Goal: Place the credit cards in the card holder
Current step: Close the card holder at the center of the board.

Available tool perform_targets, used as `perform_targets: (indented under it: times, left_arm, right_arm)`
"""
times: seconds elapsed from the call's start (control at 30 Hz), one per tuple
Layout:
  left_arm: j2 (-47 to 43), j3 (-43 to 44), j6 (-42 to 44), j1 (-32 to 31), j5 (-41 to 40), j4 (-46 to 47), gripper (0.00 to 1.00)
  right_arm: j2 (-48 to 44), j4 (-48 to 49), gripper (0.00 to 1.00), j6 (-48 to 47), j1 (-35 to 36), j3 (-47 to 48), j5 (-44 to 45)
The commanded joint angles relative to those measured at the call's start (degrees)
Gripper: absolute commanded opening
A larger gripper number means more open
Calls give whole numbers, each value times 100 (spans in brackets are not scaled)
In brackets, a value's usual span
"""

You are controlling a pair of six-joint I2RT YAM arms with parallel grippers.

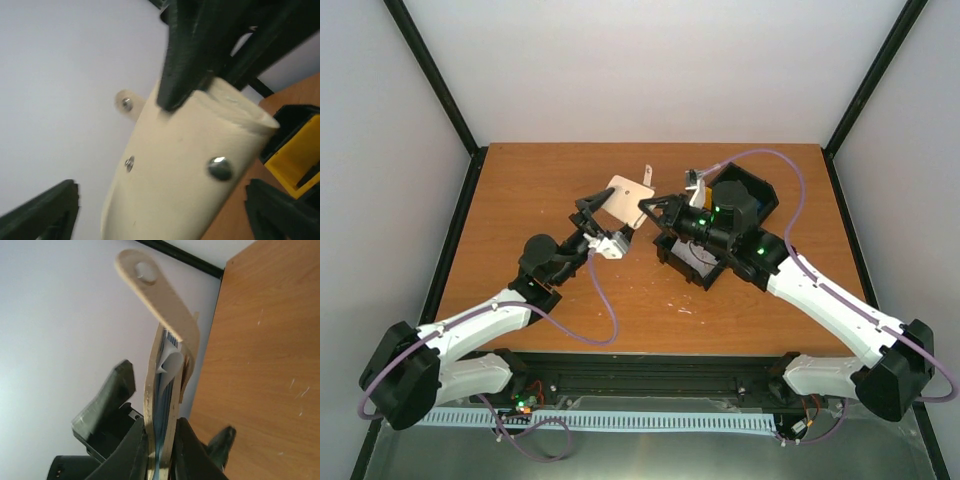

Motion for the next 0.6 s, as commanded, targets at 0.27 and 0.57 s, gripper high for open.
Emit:
perform_targets:
  times: [0.27, 0.57]
  left_arm:
    - [-453, 2052, -5638, -30, -720, -3206, 100]
    - [-940, 1552, -9578, -30, 1322, -2226, 100]
  right_arm:
    - [-969, 1045, 3, -2129, -4, -526, 1082]
    - [-1154, 2260, 3, -2229, -4, -1125, 284]
